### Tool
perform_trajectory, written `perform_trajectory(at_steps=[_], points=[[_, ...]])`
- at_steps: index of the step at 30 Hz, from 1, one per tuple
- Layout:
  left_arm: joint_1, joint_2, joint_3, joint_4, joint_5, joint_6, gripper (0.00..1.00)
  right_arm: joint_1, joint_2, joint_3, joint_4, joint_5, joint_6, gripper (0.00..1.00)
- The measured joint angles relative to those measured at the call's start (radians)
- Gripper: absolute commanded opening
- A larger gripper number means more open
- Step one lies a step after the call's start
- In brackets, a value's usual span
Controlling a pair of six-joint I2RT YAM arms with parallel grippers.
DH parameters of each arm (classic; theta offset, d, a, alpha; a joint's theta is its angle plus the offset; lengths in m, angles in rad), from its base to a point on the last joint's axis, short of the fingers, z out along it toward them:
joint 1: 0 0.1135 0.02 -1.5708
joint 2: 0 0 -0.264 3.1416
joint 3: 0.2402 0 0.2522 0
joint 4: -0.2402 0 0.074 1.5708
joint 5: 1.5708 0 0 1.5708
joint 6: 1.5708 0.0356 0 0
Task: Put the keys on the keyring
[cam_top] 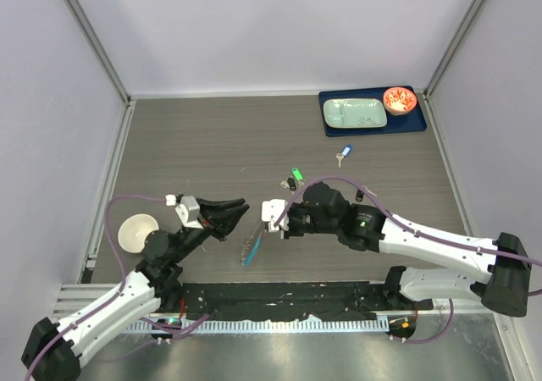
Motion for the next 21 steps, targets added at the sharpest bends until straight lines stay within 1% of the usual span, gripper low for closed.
perform_trajectory(at_steps=[4,8,13,17,21], points=[[0.002,-0.055,0.009,-0.073,-0.005,0.068,0.33,0.000,0.015,0.045,-0.092,0.005,-0.033,0.01],[0.002,-0.045,0.029,-0.136,0.018,0.125,0.40,0.000,0.031,0.098,-0.153,0.005,-0.066,0.01],[0.002,0.027,0.046,-0.156,0.091,0.197,0.44,0.000,0.048,0.144,-0.207,0.005,-0.098,0.01],[0.002,0.123,0.085,-0.161,0.180,0.259,0.47,0.000,0.055,0.161,-0.234,0.005,-0.113,0.01],[0.002,0.169,0.102,-0.162,0.242,0.288,0.49,0.000,0.056,0.166,-0.248,0.006,-0.118,0.01]])
